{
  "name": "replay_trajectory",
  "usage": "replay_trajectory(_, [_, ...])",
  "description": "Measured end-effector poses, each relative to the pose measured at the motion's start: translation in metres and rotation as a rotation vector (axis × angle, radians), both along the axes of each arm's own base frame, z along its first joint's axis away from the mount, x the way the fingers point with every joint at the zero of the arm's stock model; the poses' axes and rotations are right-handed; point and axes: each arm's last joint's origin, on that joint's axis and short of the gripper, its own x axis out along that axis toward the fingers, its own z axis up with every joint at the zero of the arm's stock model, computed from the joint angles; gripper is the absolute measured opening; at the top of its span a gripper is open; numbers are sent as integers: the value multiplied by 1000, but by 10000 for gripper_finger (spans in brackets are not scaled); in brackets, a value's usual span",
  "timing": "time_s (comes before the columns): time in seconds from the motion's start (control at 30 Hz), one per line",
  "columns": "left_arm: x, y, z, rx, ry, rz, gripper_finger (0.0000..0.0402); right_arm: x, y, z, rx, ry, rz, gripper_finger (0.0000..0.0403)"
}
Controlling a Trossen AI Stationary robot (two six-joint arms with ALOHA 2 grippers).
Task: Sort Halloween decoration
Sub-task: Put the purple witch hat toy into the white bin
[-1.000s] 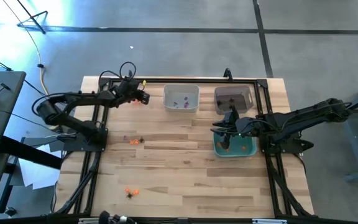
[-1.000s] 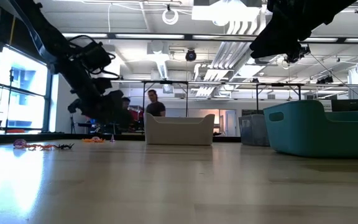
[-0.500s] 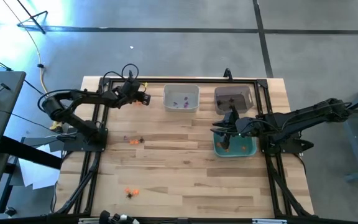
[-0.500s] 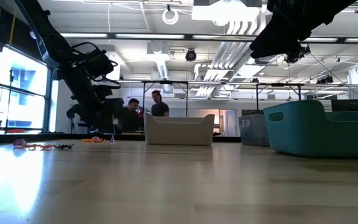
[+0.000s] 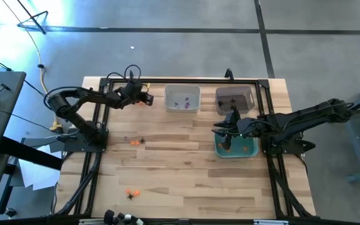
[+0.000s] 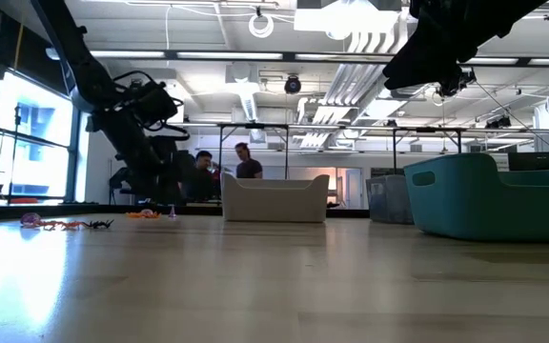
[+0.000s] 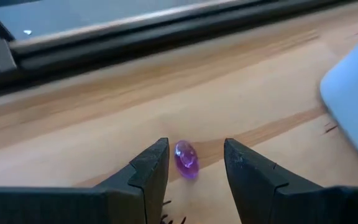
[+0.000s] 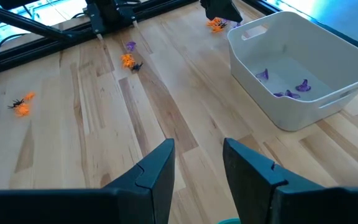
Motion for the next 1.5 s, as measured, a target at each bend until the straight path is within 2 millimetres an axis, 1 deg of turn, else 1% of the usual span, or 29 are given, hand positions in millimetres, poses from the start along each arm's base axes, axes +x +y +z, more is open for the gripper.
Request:
replay_trajectory(0.23, [3,2,-17,-29,23,4,143,0,0,0,0,0,0,133])
replay_trajectory(0.47, [4,2,-15,-12,25,-10,137,0,0,0,0,0,0,133])
replay_trajectory(0.6, [4,3,-15,-10,28,-6,105,0,0,0,0,0,0,133])
replay_trajectory(0.8, [4,4,-15,-5,23,-3,26,0,0,0,0,0,0,133])
replay_trajectory(0.87, [4,4,-14,-2,19,-2,8,0,0,0,0,0,0,133])
replay_trajectory(1.33, [6,5,-12,10,-10,0,2,0,0,0,0,0,0,133])
replay_trajectory(1.5, [7,3,-1,33,-55,-13,1,0,0,0,0,0,0,133])
